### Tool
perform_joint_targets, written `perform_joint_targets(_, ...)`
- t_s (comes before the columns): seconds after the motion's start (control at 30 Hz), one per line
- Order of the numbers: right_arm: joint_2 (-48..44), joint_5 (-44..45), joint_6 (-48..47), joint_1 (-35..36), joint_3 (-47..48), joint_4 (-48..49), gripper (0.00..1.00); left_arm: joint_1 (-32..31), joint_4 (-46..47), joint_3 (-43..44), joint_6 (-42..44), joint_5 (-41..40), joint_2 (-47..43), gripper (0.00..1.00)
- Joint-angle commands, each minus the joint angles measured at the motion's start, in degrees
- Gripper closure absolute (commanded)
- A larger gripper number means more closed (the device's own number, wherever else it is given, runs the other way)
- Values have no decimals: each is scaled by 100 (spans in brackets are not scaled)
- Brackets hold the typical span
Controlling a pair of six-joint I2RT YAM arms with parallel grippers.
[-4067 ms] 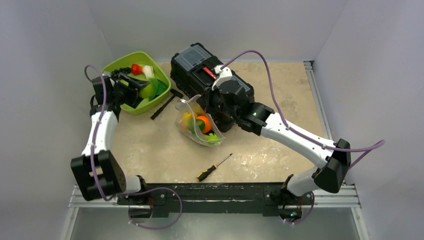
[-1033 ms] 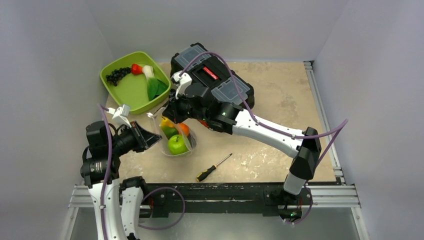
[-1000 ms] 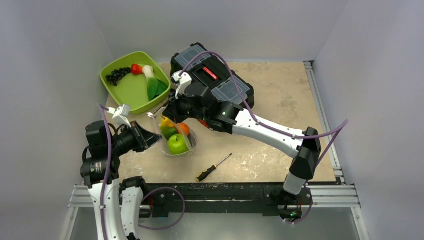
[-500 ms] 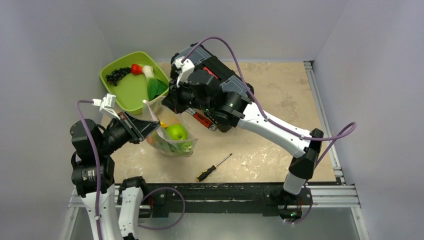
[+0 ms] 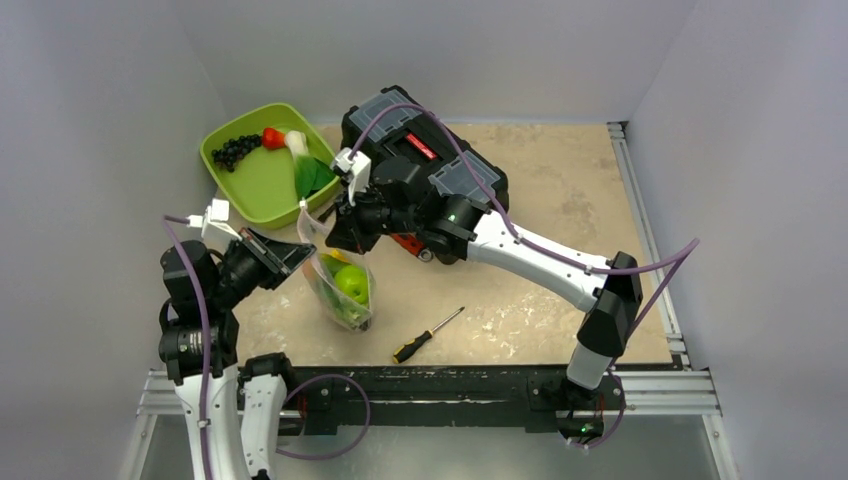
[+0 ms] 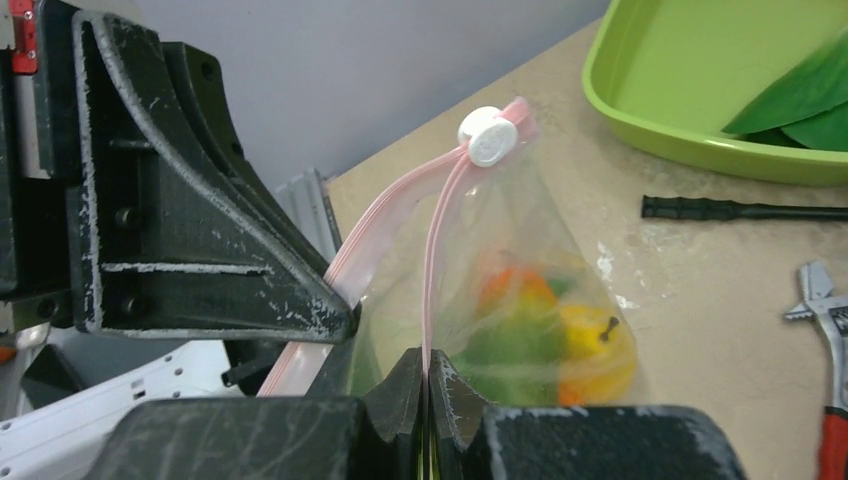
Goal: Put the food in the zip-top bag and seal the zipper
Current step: Adjust the zipper food storage bag at the center of the board.
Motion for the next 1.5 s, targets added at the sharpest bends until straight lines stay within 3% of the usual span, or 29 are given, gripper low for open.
perform_joint_targets(0.0,-347,-713,76,25,19,467,95,-10,545,-9,-216,-347,-136,100)
perform_joint_targets(0.1,-292,-605,297,33,135,343,89,-15,546,11,-189,-391,-123,100)
perform_joint_targets(0.27,-328,22,473,186,240,72,55,-10,564,-37,-194,-409,-111,100)
perform_joint_targets(0.5,-466,1249,10,768,345,-329,20,-21,649,-102,-255,-381,-95,100)
perform_joint_targets(0.67,-410,2576,-323,1271,542,-672,13,-23,641,-96,-269,-422,-60,100)
perform_joint_targets(0.87,81,5334,-751,1997,1024,-1041,12,-40,666,-66,-399,-455,-38,100)
perform_joint_targets(0.97,271,5984,-904,2173,1035,-872,17,-53,661,-20,-480,-528,-48,100)
perform_joint_targets(1.03,343,6063,-965,2220,1032,-723,22,-54,634,12,-539,-562,-44,100)
perform_joint_targets(1.23,594,6062,-1266,2225,1020,-318,25,-62,620,93,-581,-570,-1,100)
perform_joint_targets(1.37,647,5955,-1319,2227,985,-222,42,-68,622,91,-577,-565,17,100)
perform_joint_targets(1.47,594,5751,-1298,2227,903,-158,62,-63,614,57,-554,-577,5,100)
